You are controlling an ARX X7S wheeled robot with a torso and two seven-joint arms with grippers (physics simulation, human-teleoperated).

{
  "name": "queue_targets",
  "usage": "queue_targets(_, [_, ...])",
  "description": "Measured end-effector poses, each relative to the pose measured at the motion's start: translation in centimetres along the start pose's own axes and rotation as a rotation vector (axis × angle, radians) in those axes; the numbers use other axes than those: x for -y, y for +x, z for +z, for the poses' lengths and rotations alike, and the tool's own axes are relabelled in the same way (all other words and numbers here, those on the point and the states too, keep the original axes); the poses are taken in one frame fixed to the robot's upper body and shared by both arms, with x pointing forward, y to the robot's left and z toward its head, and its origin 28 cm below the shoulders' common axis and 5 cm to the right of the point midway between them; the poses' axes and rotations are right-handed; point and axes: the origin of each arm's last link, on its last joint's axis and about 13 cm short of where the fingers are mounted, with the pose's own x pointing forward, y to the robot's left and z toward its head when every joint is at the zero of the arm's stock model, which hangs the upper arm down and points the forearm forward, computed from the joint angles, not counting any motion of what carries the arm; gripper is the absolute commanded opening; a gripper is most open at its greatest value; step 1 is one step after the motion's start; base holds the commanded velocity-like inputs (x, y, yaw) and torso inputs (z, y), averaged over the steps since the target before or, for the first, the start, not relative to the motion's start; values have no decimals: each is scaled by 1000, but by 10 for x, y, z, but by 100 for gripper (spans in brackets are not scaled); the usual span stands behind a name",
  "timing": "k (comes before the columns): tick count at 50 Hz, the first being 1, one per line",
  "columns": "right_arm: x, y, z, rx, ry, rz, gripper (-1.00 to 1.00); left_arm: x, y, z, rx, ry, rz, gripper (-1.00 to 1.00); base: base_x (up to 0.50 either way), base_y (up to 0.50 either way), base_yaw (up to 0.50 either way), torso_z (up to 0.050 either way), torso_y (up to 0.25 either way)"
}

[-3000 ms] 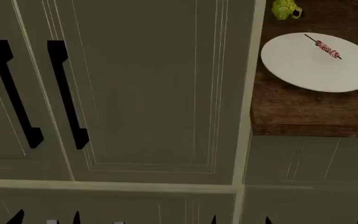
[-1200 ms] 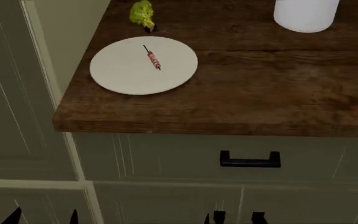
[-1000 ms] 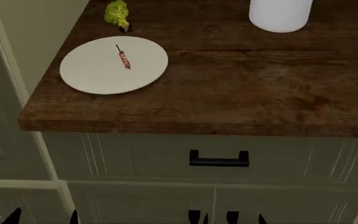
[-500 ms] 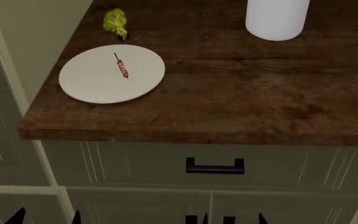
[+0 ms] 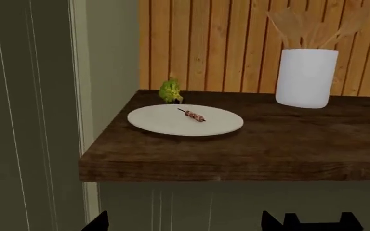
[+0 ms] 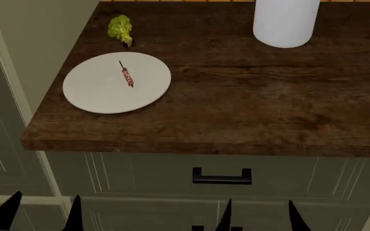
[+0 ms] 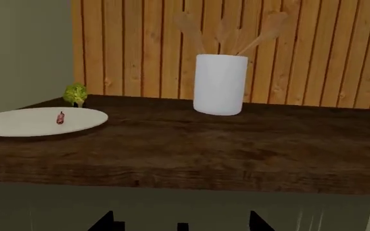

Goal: Pick the kebabs from the counter and place it in the microwave.

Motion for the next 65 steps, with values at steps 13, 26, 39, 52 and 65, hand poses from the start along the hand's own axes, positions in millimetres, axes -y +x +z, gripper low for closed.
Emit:
queue_targets(13, [20, 20, 46, 130, -78, -71, 100, 2, 18, 36, 42, -9, -48, 100, 0, 0, 0, 50, 27])
queue_targets(26, [41, 24, 118, 357, -139, -155, 100, 9, 44, 81, 84, -24, -82, 100, 0, 0, 0, 13, 2])
queue_targets(39, [45, 9, 202, 694, -185, -137, 100, 13, 67, 113, 77, -27, -92, 100, 0, 0, 0, 0, 0])
queue_targets(52, [33, -15, 240, 847, -262, -11, 100, 23, 78, 144, 8, -28, -108, 100, 0, 0, 0, 0, 0])
queue_targets(65, [45, -28, 245, 820, -271, -113, 100, 29, 97, 161, -224, 21, -95, 100, 0, 0, 0, 0, 0])
